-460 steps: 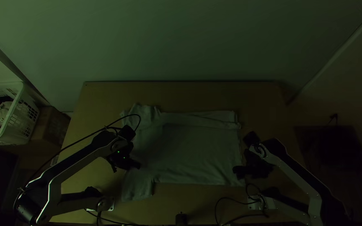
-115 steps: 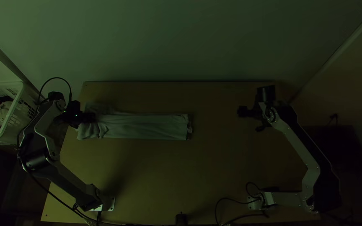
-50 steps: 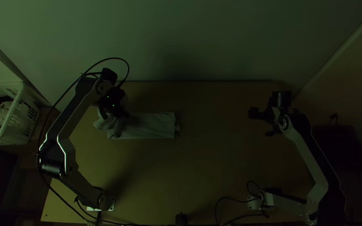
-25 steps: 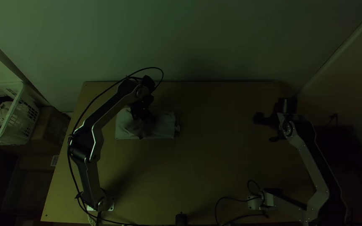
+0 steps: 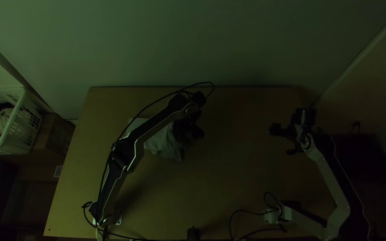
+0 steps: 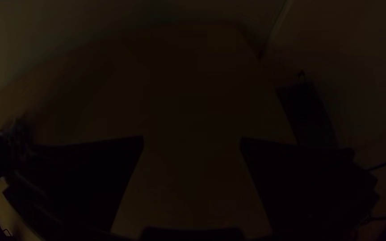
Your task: Fold the t-shirt
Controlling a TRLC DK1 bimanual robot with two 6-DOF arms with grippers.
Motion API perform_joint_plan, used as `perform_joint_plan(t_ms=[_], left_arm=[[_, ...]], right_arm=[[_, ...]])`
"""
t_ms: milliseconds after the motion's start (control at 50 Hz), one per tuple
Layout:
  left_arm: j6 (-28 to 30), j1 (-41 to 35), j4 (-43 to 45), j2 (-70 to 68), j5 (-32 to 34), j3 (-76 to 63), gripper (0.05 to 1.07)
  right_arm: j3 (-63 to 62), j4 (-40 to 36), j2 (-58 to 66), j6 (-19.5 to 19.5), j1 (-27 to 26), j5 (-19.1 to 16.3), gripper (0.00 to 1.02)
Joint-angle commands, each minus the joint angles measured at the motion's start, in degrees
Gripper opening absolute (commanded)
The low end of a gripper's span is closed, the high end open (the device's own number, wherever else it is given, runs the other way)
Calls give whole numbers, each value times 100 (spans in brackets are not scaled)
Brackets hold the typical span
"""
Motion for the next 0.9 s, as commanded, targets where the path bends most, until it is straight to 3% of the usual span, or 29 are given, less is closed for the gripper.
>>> perform_joint_plan(t_ms=[0, 120, 560, 880], left_arm=[[-525, -21, 182, 30, 448, 200, 102], [-709, 155, 261, -49, 1142, 200, 102], [-446, 1078, 604, -1245, 1115, 164, 102], [-15, 2211, 938, -2704, 869, -442, 102]], right_arm=[[-140, 40, -136, -68, -29, -2, 99], [-167, 40, -145, -77, -82, -2, 99], [413, 304, -57, -77, 138, -2, 99], [1442, 620, -31, -596, 173, -2, 99]])
